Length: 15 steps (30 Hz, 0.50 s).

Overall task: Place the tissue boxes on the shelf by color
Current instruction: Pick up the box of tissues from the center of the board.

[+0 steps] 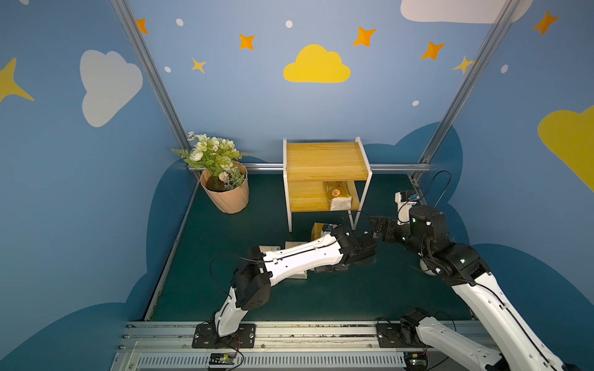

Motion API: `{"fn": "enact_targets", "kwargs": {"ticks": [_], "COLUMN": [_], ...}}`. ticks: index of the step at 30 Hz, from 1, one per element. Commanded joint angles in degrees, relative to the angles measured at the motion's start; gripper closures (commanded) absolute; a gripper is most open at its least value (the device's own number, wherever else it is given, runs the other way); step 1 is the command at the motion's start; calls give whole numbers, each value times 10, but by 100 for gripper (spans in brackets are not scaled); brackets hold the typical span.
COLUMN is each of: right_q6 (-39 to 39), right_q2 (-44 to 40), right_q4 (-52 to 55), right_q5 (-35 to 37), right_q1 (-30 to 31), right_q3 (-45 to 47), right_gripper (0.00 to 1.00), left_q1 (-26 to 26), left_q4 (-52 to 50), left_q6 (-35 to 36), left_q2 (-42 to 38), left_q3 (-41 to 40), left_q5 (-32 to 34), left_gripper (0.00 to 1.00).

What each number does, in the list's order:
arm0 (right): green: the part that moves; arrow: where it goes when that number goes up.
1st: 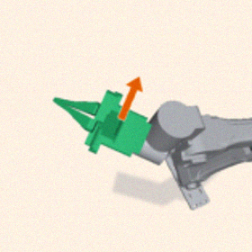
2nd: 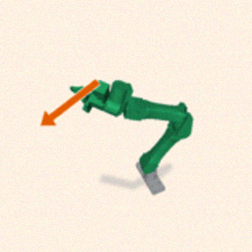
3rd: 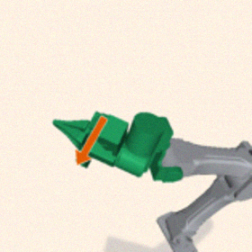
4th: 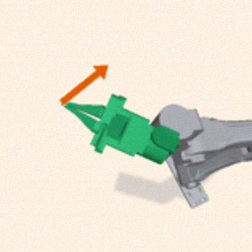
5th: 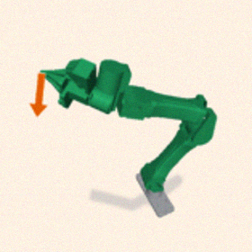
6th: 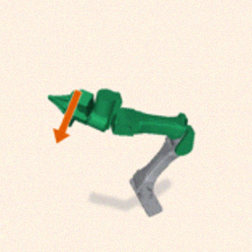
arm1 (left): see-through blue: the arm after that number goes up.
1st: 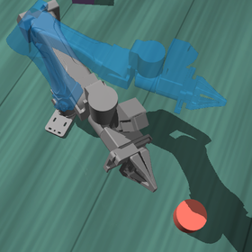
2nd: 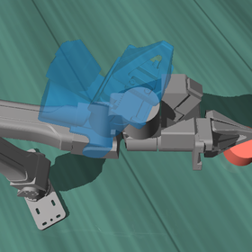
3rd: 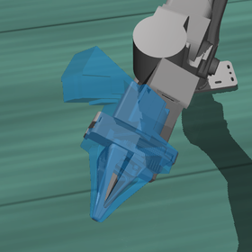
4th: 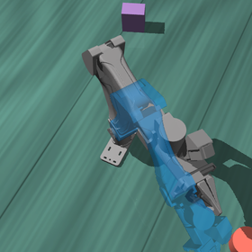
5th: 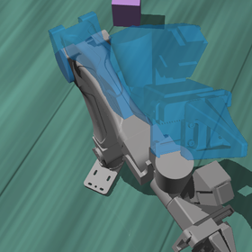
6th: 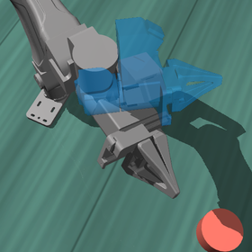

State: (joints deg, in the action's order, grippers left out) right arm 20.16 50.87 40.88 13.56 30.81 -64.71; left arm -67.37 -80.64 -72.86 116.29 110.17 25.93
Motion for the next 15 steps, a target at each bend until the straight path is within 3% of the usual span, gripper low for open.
{"fn": "enact_targets", "kwargs": {"ticks": [1, 5, 10, 15], "right_q6": [-14, -12, -24, -39], "right_q2": [0, 1, 9, 20], "right_q4": [0, 6, 32, 53], "right_q5": [12, 6, 13, 24], "right_q1": [1, 1, 0, 0], "right_q3": [-19, -30, -63, -98], "right_gripper": [2, 2, 2, 2], "left_q1": [0, 1, 12, 41], "left_q4": [-27, -25, -9, 30], "left_q6": [-17, -13, 5, 24], "left_q2": [-31, -41, -48, -63], "left_q3": [15, 20, 29, 13], "left_q5": [50, 71, 94, 92], "left_gripper": [72, 79, 95, 97]}}
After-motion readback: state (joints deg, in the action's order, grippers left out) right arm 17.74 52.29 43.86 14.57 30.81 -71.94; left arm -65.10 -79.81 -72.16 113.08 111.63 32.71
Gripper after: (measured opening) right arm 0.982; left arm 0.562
